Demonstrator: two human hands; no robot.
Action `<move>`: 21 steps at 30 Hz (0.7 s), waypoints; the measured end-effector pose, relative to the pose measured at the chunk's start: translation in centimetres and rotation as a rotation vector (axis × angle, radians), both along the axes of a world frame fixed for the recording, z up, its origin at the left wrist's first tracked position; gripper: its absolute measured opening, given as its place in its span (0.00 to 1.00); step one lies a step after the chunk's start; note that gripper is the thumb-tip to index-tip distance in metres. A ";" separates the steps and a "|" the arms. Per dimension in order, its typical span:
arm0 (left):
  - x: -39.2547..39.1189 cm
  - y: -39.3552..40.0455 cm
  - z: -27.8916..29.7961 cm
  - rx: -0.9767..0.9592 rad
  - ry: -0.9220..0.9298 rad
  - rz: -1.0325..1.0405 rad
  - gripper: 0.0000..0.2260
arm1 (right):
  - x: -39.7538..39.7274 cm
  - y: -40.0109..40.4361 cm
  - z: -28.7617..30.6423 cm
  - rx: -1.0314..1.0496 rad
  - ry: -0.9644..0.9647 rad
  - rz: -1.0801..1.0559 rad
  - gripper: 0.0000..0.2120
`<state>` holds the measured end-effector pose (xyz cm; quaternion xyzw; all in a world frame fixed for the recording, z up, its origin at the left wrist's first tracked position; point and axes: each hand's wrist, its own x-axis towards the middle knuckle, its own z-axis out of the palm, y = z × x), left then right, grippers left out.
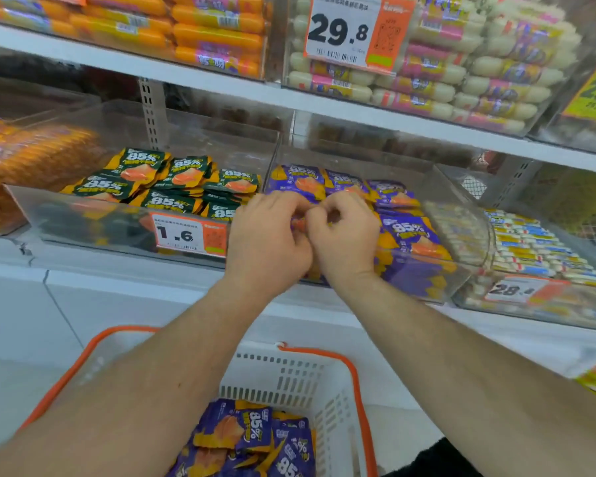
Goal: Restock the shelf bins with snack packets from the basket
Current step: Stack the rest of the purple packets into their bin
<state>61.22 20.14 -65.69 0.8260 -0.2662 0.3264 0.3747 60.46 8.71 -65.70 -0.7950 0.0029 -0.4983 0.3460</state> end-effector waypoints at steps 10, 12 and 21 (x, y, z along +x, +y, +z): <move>-4.6 8.6 -15.0 0.497 1.005 0.041 0.14 | -3.9 3.7 -19.6 0.024 0.961 0.087 0.11; -5.2 9.2 -17.2 0.540 1.134 0.020 0.15 | -5.3 3.0 -23.7 -0.009 1.216 0.114 0.15; -5.7 10.4 -22.3 0.587 1.317 -0.019 0.15 | -8.7 0.4 -36.0 -0.191 1.808 0.211 0.13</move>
